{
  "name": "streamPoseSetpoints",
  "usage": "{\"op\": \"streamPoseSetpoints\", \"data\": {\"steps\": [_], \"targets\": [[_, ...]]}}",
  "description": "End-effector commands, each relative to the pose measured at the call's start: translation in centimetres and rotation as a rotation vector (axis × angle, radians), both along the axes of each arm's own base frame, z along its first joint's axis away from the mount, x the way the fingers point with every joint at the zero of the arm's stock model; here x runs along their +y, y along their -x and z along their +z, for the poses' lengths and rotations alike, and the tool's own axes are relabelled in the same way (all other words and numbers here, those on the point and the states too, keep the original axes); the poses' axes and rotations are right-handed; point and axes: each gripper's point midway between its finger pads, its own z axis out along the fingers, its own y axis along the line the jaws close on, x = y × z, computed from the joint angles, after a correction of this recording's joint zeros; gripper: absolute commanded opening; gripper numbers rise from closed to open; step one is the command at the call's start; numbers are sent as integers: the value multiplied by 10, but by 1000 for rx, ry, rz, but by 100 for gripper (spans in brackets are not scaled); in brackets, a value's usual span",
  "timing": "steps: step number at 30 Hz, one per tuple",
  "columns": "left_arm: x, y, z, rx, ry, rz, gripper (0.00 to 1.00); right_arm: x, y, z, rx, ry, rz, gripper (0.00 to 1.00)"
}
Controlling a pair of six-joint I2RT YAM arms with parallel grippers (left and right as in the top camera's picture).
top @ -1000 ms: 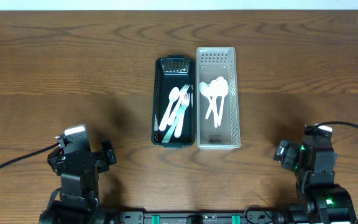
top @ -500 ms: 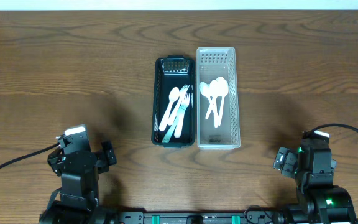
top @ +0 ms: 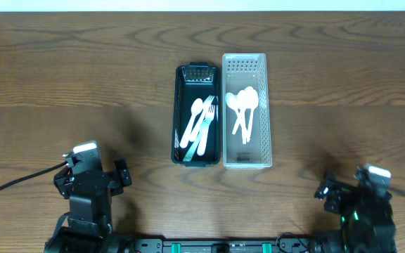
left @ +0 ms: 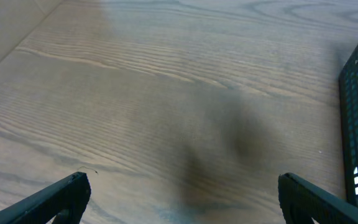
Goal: Pack container
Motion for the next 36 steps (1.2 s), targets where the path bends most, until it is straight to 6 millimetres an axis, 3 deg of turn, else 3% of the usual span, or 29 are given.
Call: {"op": "streamPoseSetpoints", "data": {"steps": [1, 3, 8, 12, 18, 21, 36], "targets": [[1, 0, 3, -10, -12, 3, 98, 5, 1, 14, -111, -33, 26, 99], [1, 0, 3, -10, -12, 3, 98, 11, -12, 21, -156, -4, 72, 99], [1, 0, 3, -10, -12, 2, 98, 20, -59, 47, -461, 125, 136, 99], [1, 0, 3, -10, -12, 2, 98, 24, -75, 35, -578, 156, 149, 99], [1, 0, 3, -10, -12, 3, 98, 47, -78, -13, -431, 129, 288, 99], [1, 0, 3, -10, -12, 3, 98, 60, -77, -13, -436, 107, 359, 99], [1, 0, 3, -10, -12, 2, 98, 59, -77, -13, -436, 108, 358, 99]]}}
